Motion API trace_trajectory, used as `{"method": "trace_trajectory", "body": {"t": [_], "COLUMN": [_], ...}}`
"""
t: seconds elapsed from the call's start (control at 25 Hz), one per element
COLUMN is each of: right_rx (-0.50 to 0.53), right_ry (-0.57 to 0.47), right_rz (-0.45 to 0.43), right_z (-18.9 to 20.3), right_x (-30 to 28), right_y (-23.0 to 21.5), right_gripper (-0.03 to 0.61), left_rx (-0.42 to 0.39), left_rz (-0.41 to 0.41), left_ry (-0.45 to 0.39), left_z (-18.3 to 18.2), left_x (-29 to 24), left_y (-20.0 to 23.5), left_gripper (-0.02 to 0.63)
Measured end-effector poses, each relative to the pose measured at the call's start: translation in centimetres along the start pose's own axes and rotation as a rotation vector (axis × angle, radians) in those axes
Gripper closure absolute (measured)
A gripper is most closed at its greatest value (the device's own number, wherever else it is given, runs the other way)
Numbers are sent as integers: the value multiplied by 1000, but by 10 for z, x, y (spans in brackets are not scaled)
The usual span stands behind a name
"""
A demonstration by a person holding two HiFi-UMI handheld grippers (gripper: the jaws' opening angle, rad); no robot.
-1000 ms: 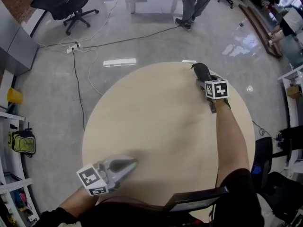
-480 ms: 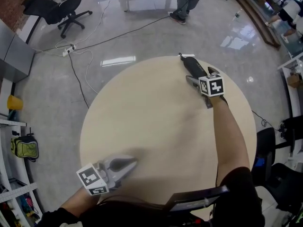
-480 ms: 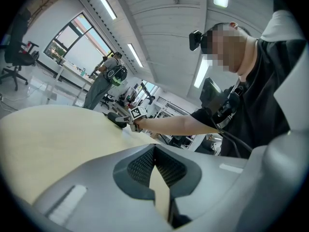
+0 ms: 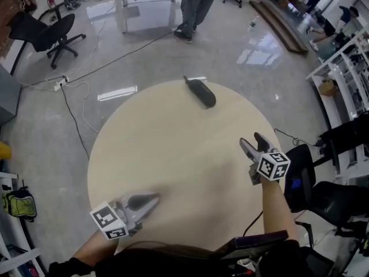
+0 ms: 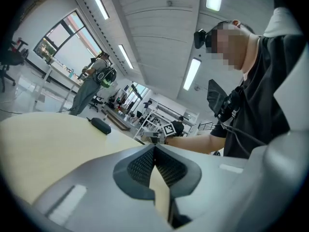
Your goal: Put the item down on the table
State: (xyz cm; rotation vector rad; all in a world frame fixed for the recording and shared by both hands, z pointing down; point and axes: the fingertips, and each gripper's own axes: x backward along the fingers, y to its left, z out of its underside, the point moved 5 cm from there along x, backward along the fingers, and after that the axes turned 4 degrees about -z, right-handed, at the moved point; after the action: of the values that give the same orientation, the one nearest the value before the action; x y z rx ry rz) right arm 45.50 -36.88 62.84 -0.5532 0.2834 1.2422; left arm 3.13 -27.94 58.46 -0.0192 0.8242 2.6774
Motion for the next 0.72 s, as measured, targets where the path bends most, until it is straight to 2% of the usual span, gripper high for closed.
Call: {"method": "trace_trajectory", "body": {"t": [0.2, 0.44, 0.72], "right_rx": [-85, -91, -152], "right_ry": [-89, -232, -377], "right_rz": [87, 161, 335], "right_z": [13, 11, 51], "right_x": [139, 269, 434], "right_y": [31, 89, 140], "right_gripper": [371, 546, 563], "left_rx": [-31, -82, -165], "left_rz": [109, 230, 420], "left_ry": [-17, 4, 57], "left_z": [-20, -33, -31], "left_x": [0, -15, -27], "left_y": [-34, -91, -185], "left_gripper": [617, 617, 617]}}
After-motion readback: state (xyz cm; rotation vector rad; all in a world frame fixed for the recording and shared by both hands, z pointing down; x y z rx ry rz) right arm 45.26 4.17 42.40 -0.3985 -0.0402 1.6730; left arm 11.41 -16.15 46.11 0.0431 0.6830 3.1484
